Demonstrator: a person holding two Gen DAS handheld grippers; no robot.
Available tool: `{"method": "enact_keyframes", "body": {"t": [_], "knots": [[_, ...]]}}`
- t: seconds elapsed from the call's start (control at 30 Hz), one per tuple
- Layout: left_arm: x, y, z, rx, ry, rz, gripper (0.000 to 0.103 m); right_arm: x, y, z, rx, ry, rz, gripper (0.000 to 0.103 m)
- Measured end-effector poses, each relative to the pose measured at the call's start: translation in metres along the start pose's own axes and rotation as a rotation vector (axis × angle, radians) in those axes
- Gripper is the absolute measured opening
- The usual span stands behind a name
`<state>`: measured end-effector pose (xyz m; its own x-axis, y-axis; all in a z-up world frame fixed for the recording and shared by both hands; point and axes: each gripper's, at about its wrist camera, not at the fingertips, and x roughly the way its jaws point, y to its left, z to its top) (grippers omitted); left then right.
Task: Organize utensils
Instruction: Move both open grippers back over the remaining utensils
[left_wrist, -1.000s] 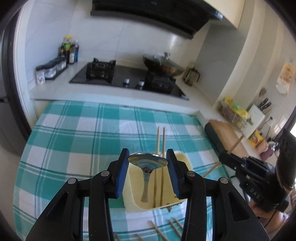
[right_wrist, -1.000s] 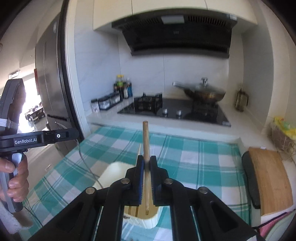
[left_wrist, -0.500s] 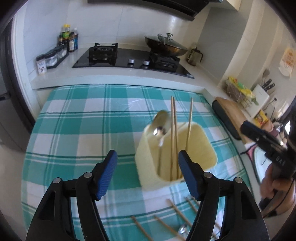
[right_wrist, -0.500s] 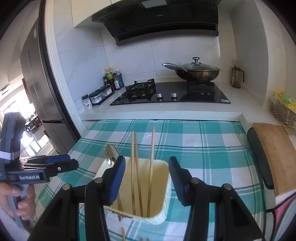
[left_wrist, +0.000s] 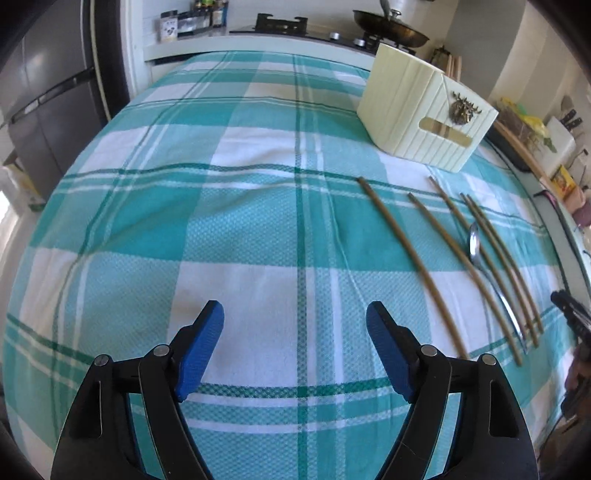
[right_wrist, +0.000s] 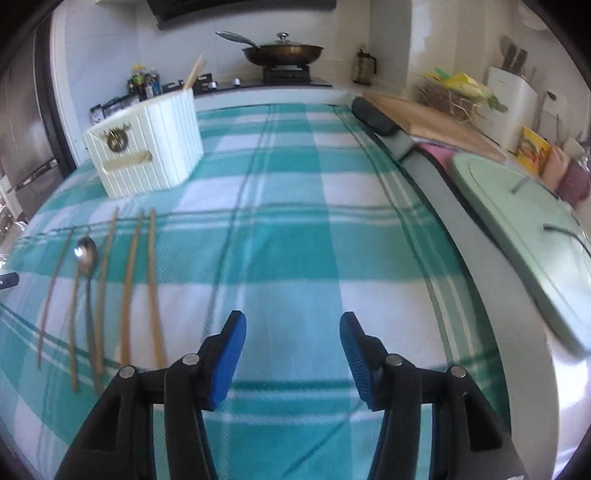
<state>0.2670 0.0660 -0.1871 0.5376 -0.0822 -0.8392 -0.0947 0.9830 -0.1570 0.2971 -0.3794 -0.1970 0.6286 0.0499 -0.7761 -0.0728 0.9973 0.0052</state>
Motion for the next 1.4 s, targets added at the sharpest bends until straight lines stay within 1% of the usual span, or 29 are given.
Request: {"method": "enact_keyframes", "body": {"t": [0.03,0.1,0.13,0.2,0.23,0.4,0.6,0.73,0.8,0.9,1.0,1.07,1.17,1.23,1.3,1.4], "knots": [[0.002,-0.003,-0.004,-0.002,-0.013,0.009,0.082,0.002,-0.001,-0.008,0.006,0.006,-0.013,0.054],[0.006,-0.009,-0.008,0.012,-0.045,0.055,0.085,0.005,0.0,-0.016,0.006,0.013,-0.03,0.054],[0.008,-0.011,-0.008,0.018,-0.049,0.067,0.089,0.006,0.001,-0.016,0.003,0.019,-0.034,0.054],[0.01,-0.016,-0.009,0.033,-0.051,0.084,0.091,0.002,0.002,-0.016,-0.004,0.004,-0.038,0.054],[0.011,-0.017,-0.01,0.038,-0.052,0.095,0.092,0.004,0.004,-0.018,-0.008,0.017,-0.04,0.054],[0.014,-0.018,-0.012,0.056,-0.047,0.113,0.095,0.007,-0.002,-0.021,0.025,0.022,-0.018,0.057],[0.015,-0.02,-0.014,0.068,-0.038,0.118,0.099,0.008,0.001,-0.023,0.018,0.021,-0.03,0.057],[0.014,-0.02,-0.011,0.066,-0.018,0.111,0.099,0.008,0.0,-0.023,0.019,0.021,-0.03,0.057],[0.008,-0.019,-0.004,0.037,-0.02,0.068,0.099,0.008,0.0,-0.023,0.02,0.021,-0.028,0.057],[-0.007,-0.022,0.009,-0.006,-0.05,0.006,0.099,0.009,0.0,-0.023,0.02,0.021,-0.028,0.057],[-0.01,-0.037,0.021,-0.008,-0.043,-0.048,0.099,0.009,0.0,-0.023,0.02,0.021,-0.029,0.057],[-0.005,-0.051,0.026,-0.003,-0.032,-0.058,0.099,0.009,0.0,-0.023,0.02,0.021,-0.028,0.057],[0.005,-0.076,0.029,0.037,-0.033,-0.057,0.099,0.009,0.0,-0.022,0.02,0.021,-0.028,0.057],[0.015,-0.089,0.028,0.074,-0.033,-0.03,0.099,0.009,0.0,-0.022,0.02,0.021,-0.028,0.057],[0.025,-0.099,0.024,0.106,-0.016,-0.006,0.098,0.009,0.0,-0.022,0.02,0.021,-0.028,0.057],[0.037,-0.107,0.017,0.146,0.004,0.042,0.094,0.009,0.0,-0.022,0.021,0.02,-0.027,0.057]]}}
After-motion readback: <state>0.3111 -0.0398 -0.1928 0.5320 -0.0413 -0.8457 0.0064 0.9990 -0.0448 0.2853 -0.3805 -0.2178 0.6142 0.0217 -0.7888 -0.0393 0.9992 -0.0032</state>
